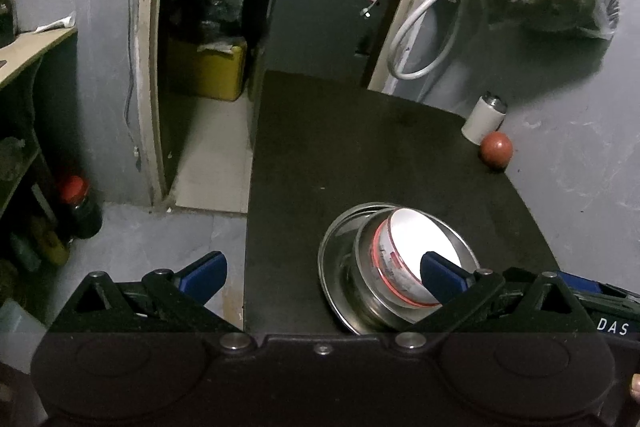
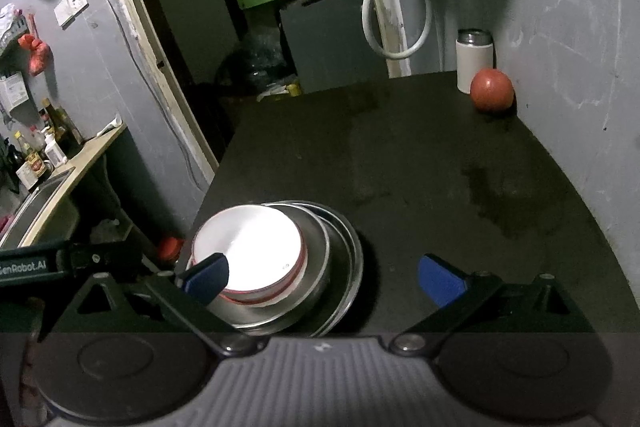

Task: Organize plates and bowls

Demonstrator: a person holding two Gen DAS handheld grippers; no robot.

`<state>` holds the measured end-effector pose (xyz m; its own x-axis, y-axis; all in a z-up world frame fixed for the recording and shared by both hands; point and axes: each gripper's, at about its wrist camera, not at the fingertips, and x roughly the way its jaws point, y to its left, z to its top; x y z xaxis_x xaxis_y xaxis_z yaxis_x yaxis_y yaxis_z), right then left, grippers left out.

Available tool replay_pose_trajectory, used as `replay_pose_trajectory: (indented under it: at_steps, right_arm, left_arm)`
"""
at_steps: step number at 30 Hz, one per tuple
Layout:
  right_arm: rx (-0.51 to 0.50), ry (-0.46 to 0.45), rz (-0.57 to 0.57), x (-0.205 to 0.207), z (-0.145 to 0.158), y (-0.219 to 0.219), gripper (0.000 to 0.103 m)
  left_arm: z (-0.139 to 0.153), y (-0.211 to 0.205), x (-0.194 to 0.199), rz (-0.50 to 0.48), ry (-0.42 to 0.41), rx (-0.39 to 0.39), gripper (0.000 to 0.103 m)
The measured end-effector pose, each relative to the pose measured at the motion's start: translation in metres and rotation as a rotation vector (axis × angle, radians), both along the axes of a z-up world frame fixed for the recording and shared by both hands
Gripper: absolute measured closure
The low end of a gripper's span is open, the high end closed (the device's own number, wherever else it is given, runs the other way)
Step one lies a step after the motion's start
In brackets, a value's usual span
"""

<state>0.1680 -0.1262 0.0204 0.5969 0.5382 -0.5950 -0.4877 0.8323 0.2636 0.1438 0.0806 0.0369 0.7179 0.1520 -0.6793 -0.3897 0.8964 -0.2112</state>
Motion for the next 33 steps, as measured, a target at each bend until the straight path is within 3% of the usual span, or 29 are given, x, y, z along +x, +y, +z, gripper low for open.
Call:
replay_pose_trajectory:
  at_steps: [8,20,26,33]
  right_arm:
    - [-0.002,-0.040,-0.057,-0.032,0.009,0.001,0.000]
    - [-0.006,-0.109,-0.255,-0.123,0.020,-0.011,0.000]
    - [-0.039,-0.151,-0.308,-0.159,0.019,-0.020,0.000]
    - [-0.089,-0.166,-0.339,-0.188,0.003,-0.025,0.000]
  left_arm:
    - [0.008,-0.001,-0.026,-0.054,-0.023,0.069,0.001]
    - [0.013,-0.009,-0.097,-0.205,-0.072,0.135,0.001]
    - [0.008,-0.021,-0.123,-0.262,-0.114,0.141,0.001]
    - [-0.006,-0.026,-0.139,-0.301,-0.100,0.115,0.001]
